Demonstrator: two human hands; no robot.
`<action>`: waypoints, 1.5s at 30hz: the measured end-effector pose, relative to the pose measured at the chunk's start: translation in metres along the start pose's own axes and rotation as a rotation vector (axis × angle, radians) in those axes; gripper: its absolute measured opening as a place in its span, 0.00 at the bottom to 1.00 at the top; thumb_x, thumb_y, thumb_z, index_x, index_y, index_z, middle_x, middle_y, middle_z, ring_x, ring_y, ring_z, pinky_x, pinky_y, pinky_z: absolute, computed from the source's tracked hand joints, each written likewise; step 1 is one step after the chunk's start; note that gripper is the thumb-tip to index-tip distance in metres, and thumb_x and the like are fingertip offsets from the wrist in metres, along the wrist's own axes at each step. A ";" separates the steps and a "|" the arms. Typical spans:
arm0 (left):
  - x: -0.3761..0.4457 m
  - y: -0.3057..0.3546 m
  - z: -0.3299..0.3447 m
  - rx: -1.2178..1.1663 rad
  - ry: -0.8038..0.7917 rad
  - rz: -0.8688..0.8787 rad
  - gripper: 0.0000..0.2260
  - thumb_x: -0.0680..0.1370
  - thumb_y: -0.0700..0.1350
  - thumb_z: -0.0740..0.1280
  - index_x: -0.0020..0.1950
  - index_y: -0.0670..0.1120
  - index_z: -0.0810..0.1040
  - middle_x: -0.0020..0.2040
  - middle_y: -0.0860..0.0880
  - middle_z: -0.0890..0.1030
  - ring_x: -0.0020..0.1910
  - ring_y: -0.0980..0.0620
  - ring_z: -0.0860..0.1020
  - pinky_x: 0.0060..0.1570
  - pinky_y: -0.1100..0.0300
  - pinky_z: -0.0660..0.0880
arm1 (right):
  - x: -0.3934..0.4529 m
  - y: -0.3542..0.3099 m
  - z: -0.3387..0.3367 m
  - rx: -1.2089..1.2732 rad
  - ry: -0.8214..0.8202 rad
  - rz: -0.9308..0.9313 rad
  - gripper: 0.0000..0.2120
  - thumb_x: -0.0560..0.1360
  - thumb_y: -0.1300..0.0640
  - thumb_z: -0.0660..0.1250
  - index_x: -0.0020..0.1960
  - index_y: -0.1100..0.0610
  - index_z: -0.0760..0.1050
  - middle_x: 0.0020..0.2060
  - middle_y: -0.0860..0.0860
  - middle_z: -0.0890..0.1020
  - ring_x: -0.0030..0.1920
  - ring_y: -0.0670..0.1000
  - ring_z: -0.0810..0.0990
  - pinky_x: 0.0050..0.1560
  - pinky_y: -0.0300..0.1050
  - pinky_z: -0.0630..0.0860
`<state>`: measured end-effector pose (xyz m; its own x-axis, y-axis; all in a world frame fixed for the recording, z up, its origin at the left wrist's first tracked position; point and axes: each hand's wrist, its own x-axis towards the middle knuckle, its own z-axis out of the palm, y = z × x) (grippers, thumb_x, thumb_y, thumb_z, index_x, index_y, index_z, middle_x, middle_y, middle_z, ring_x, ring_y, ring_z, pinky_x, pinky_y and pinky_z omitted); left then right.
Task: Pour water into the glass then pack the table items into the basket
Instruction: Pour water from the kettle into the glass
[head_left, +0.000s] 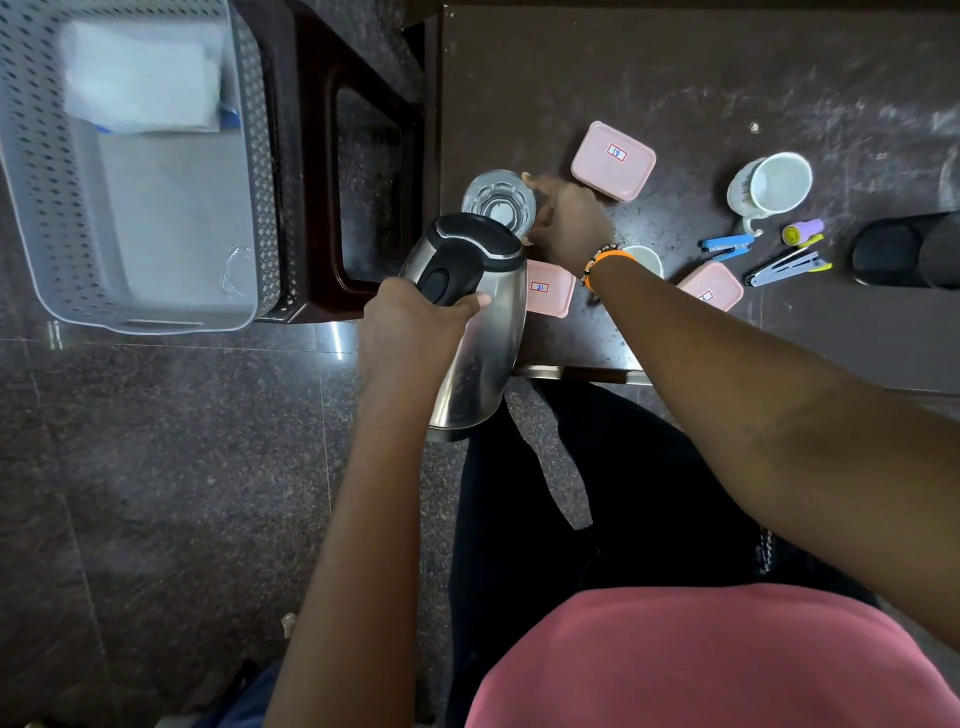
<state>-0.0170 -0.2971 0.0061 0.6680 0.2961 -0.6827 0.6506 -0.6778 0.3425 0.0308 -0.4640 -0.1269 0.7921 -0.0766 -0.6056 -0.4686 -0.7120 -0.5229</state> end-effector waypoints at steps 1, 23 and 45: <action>0.000 0.000 0.000 -0.001 -0.001 0.000 0.23 0.65 0.59 0.74 0.48 0.43 0.78 0.44 0.48 0.81 0.42 0.49 0.79 0.31 0.63 0.69 | 0.000 0.000 0.000 -0.004 0.000 -0.004 0.30 0.68 0.61 0.68 0.68 0.46 0.68 0.59 0.54 0.81 0.60 0.60 0.78 0.61 0.55 0.76; 0.007 0.008 -0.006 0.100 -0.012 -0.003 0.28 0.65 0.61 0.74 0.54 0.42 0.77 0.51 0.45 0.81 0.50 0.45 0.78 0.42 0.56 0.72 | 0.003 0.000 -0.001 -0.033 -0.011 -0.017 0.26 0.69 0.57 0.68 0.67 0.46 0.70 0.59 0.55 0.81 0.60 0.61 0.78 0.60 0.54 0.76; 0.008 0.011 -0.009 0.122 -0.041 -0.001 0.27 0.66 0.60 0.74 0.55 0.43 0.77 0.51 0.46 0.81 0.51 0.46 0.78 0.43 0.57 0.72 | 0.002 -0.001 -0.001 -0.024 -0.002 -0.030 0.27 0.69 0.57 0.68 0.67 0.47 0.70 0.59 0.55 0.81 0.59 0.60 0.78 0.59 0.55 0.76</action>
<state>-0.0011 -0.2963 0.0104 0.6504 0.2711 -0.7096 0.6009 -0.7551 0.2623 0.0328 -0.4647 -0.1267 0.8050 -0.0532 -0.5909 -0.4347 -0.7306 -0.5265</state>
